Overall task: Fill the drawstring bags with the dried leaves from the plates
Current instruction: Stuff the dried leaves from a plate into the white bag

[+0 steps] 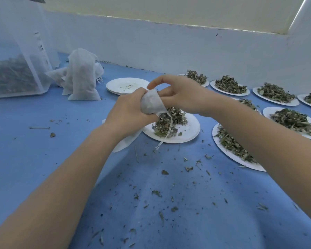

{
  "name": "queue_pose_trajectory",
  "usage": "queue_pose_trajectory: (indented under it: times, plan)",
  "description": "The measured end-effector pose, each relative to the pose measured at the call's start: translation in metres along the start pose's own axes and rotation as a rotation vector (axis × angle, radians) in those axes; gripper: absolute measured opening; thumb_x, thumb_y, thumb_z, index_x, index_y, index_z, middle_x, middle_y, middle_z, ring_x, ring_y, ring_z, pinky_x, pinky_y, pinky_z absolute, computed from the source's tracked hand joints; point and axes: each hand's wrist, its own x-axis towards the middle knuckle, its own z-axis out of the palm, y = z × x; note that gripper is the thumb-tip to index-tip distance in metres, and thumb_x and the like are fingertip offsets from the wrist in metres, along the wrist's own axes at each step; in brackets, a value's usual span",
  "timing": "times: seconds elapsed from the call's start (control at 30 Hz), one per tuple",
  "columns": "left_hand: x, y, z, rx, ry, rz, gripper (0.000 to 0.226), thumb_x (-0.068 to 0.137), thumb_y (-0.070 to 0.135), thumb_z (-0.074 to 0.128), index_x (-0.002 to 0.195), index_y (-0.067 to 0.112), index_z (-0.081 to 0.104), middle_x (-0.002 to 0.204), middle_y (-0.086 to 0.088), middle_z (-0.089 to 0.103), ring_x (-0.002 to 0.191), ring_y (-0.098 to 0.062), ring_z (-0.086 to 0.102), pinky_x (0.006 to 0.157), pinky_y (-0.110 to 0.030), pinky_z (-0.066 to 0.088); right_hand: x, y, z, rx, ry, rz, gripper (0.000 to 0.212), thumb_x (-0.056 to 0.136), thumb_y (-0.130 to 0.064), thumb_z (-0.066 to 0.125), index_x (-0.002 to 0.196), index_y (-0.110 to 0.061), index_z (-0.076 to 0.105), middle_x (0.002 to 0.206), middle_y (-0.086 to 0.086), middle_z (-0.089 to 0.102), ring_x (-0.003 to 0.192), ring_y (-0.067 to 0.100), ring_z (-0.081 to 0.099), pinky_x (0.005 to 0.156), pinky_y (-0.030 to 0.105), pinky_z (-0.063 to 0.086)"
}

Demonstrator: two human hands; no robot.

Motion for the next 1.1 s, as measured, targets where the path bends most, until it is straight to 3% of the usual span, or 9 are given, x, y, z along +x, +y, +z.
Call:
queue_pose_trajectory:
  times: [0.1,0.2,0.33,0.5,0.67,0.8,0.93,1.03,1.1]
  plan:
    - [0.001,-0.002,-0.002,0.023,0.023,-0.04,0.036,0.066,0.031,0.069,0.098,0.021,0.055,0.083,0.005,0.059,0.083,-0.02,0.054,0.071,-0.035,0.047,-0.005,0.003,-0.012,0.112,0.053,-0.004,0.032,0.086,-0.02,0.067,0.117,-0.024,0.058,0.096,-0.005,0.073,0.081,0.013,0.068,0.075,0.021,0.055]
    - [0.002,-0.003,-0.002,0.036,0.037,-0.062,0.037,0.066,0.034,0.07,0.097,0.02,0.055,0.085,0.002,0.059,0.084,-0.022,0.052,0.072,-0.036,0.047,-0.009,0.008,-0.019,0.067,0.093,0.061,0.034,0.086,-0.03,0.066,0.119,-0.029,0.06,0.109,-0.005,0.067,0.1,0.019,0.065,0.094,0.036,0.05]
    - [0.003,-0.002,-0.003,-0.01,0.051,-0.062,0.039,0.062,0.042,0.066,0.09,0.017,0.054,0.079,0.004,0.059,0.077,-0.018,0.053,0.064,-0.032,0.044,-0.014,0.012,-0.013,0.208,-0.093,0.126,0.036,0.091,-0.019,0.059,0.127,-0.019,0.056,0.115,0.008,0.065,0.1,0.023,0.066,0.085,0.025,0.055]
    - [0.003,-0.001,-0.003,0.028,0.037,-0.041,0.038,0.063,0.037,0.069,0.094,0.021,0.054,0.082,0.004,0.06,0.081,-0.018,0.053,0.067,-0.033,0.045,-0.011,0.012,-0.005,0.331,0.086,0.061,0.023,0.085,-0.005,0.066,0.107,0.0,0.068,0.097,0.014,0.072,0.08,0.017,0.07,0.073,0.017,0.054]
    - [0.001,0.002,-0.004,0.097,0.008,0.026,0.039,0.066,0.029,0.072,0.101,0.022,0.054,0.081,0.007,0.057,0.086,-0.022,0.053,0.074,-0.038,0.049,-0.006,0.008,-0.003,-0.009,0.217,-0.046,0.014,0.075,-0.01,0.076,0.085,-0.021,0.075,0.059,-0.018,0.066,0.055,-0.007,0.06,0.057,0.005,0.041]
    - [0.001,0.005,0.0,0.137,-0.009,0.076,0.033,0.069,0.031,0.072,0.092,0.02,0.051,0.08,0.003,0.057,0.081,-0.023,0.052,0.068,-0.036,0.047,-0.002,0.0,0.005,-0.137,0.214,-0.139,0.024,0.073,-0.016,0.076,0.069,-0.039,0.069,0.05,-0.025,0.06,0.05,-0.009,0.052,0.051,0.004,0.036]
    - [0.001,0.002,0.004,0.102,0.016,0.05,0.038,0.07,0.032,0.073,0.068,0.028,0.035,0.067,0.011,0.046,0.071,-0.017,0.046,0.058,-0.029,0.037,0.0,-0.004,0.008,-0.159,0.018,-0.146,0.017,0.084,-0.017,0.065,0.082,-0.032,0.074,0.055,-0.014,0.061,0.05,-0.002,0.042,0.052,0.01,0.032]
    - [0.001,-0.001,0.005,0.028,0.048,0.068,0.043,0.067,0.027,0.075,0.063,0.03,0.032,0.061,0.012,0.042,0.058,-0.005,0.04,0.05,-0.023,0.03,-0.003,-0.006,0.004,-0.208,-0.206,-0.103,0.025,0.095,-0.012,0.047,0.097,-0.024,0.069,0.055,-0.016,0.057,0.046,-0.003,0.041,0.047,0.006,0.03]
    - [0.001,0.0,0.007,0.013,0.036,0.08,0.044,0.066,0.028,0.076,0.064,0.03,0.032,0.06,0.013,0.041,0.056,-0.003,0.038,0.049,-0.026,0.028,-0.005,-0.006,-0.001,-0.199,-0.241,-0.099,0.024,0.097,-0.013,0.046,0.105,-0.019,0.068,0.077,-0.006,0.069,0.058,0.001,0.05,0.056,0.01,0.038]
